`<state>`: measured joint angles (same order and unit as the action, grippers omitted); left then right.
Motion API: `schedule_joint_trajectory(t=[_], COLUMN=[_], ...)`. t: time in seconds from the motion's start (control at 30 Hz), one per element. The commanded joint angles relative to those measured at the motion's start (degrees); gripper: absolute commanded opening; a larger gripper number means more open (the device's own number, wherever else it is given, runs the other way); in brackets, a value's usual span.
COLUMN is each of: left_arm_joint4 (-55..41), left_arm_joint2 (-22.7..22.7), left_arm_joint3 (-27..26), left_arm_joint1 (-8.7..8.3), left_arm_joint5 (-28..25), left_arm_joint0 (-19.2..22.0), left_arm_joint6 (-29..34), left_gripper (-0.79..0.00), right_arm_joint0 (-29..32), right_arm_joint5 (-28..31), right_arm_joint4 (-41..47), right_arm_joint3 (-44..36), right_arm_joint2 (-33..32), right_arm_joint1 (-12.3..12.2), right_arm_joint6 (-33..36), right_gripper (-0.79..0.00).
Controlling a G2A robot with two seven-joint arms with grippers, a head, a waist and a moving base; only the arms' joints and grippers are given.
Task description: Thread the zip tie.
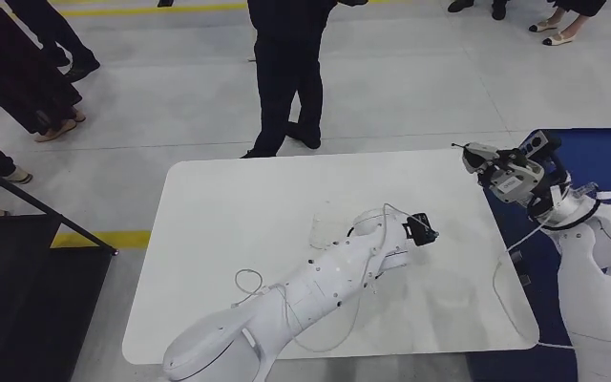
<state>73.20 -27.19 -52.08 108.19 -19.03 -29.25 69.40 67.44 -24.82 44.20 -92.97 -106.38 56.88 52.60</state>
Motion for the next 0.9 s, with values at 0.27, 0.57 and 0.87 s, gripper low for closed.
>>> schedule_joint_trajectory(t=[0.27,0.57,0.87], left_arm_joint4=[7.1,24.5,56.0], left_arm_joint2=[-1.2,6.3,14.3], left_arm_joint3=[-13.9,-18.0,-17.5], left_arm_joint1=[-2.25,-1.69,2.59], left_arm_joint5=[3.8,5.0,2.7], left_arm_joint0=[-4.3,-2.9,-7.0], left_arm_joint6=[7.5,16.8,18.6], left_gripper=[-0.785,-0.785,-0.785], right_arm_joint0=[-5.6,-5.8,-12.7], right_arm_joint5=[-5.3,-9.0,-0.5], right_arm_joint4=[-5.0,-11.8,-21.2], right_arm_joint3=[7.1,7.0,20.5], right_arm_joint2=[-4.6,-2.7,-0.9], right_arm_joint1=[-2.2,-3.7,-9.2], right_arm_joint6=[3.2,8.2,26.4], right_gripper=[-0.785,-0.785,-0.785])
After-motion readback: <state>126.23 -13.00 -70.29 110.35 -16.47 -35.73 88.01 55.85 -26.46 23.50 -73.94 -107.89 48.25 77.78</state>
